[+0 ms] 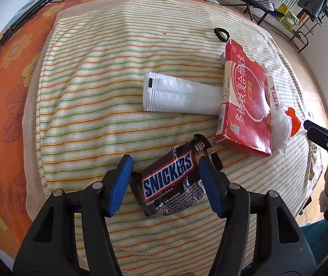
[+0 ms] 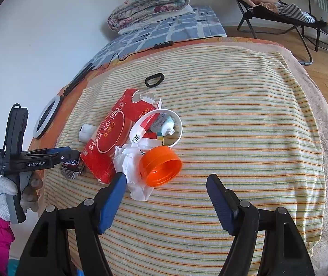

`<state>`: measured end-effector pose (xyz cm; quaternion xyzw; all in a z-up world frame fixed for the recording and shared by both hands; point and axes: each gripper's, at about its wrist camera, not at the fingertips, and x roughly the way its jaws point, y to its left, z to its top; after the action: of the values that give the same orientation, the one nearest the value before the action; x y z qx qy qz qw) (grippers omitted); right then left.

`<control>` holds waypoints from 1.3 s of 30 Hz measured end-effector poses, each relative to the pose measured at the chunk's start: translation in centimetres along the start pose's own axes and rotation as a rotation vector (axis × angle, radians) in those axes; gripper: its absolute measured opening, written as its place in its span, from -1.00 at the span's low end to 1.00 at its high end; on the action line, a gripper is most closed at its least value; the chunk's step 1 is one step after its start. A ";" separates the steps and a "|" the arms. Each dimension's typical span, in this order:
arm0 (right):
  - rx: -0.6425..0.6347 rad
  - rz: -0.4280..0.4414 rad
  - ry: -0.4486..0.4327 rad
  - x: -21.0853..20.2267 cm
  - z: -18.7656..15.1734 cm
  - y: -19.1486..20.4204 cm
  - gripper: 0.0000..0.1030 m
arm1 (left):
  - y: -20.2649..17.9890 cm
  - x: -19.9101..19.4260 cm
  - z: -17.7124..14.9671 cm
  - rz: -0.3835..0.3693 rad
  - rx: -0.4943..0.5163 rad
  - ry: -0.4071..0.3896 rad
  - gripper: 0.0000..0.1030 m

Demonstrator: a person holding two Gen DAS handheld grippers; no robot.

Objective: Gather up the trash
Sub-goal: 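Grasp the Snickers wrapper with the left tool while the right tool grasps the orange cup, then carry the Snickers wrapper with the left tool while the right tool carries the orange cup to the basket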

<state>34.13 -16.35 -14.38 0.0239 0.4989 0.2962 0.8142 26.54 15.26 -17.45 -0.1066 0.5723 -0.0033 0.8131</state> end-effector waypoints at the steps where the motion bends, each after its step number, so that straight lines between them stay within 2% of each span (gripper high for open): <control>1: 0.006 0.006 0.001 0.1 0.1 0.0 0.45 | -0.5 -0.1 -0.6 0.002 0.024 0.000 0.20; 3: 0.014 0.010 0.003 0.3 0.2 -0.1 0.45 | -1.6 -0.2 -1.6 0.028 0.078 -0.004 0.20; 7: 0.017 0.018 -0.005 0.4 0.3 0.0 0.45 | -3.6 0.1 -2.9 0.126 0.174 -0.023 0.20; 10: 0.010 0.013 -0.008 0.6 0.5 0.2 0.48 | -4.4 0.3 -3.3 0.155 0.198 -0.045 0.20; 13: 0.006 0.026 -0.005 1.0 0.6 0.4 0.48 | -4.3 0.2 -3.4 0.148 0.177 -0.058 0.18; 20: -0.016 0.014 -0.007 2.3 0.9 0.7 0.48 | -4.1 -0.1 -3.4 0.119 0.155 -0.071 -0.27; 24: 0.009 0.019 -0.013 3.1 1.2 -0.2 0.45 | -4.1 -0.2 -3.4 0.116 0.152 -0.079 -0.33; 26: 0.029 0.040 -0.005 3.5 1.3 -0.7 0.30 | -4.2 -0.2 -3.4 0.118 0.154 -0.083 -0.37; 30: 0.063 0.101 0.011 4.1 1.1 -1.2 0.14 | -4.3 -0.2 -3.6 0.123 0.148 -0.091 -0.39; 33: 0.045 0.105 0.021 4.2 1.0 -0.7 0.02 | -4.3 -0.3 -3.7 0.122 0.141 -0.096 -0.44; 35: 0.033 0.094 0.010 3.9 1.0 -0.5 0.02 | -4.3 -0.5 -3.7 0.119 0.134 -0.098 -0.57; 39: 0.015 0.083 -0.020 3.0 1.2 -0.1 0.01 | -4.4 -0.8 -3.9 0.123 0.134 -0.105 -0.58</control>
<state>36.16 -14.64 -16.16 0.0536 0.4913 0.3258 0.8060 23.12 10.45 -17.15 -0.0166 0.5331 0.0141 0.8458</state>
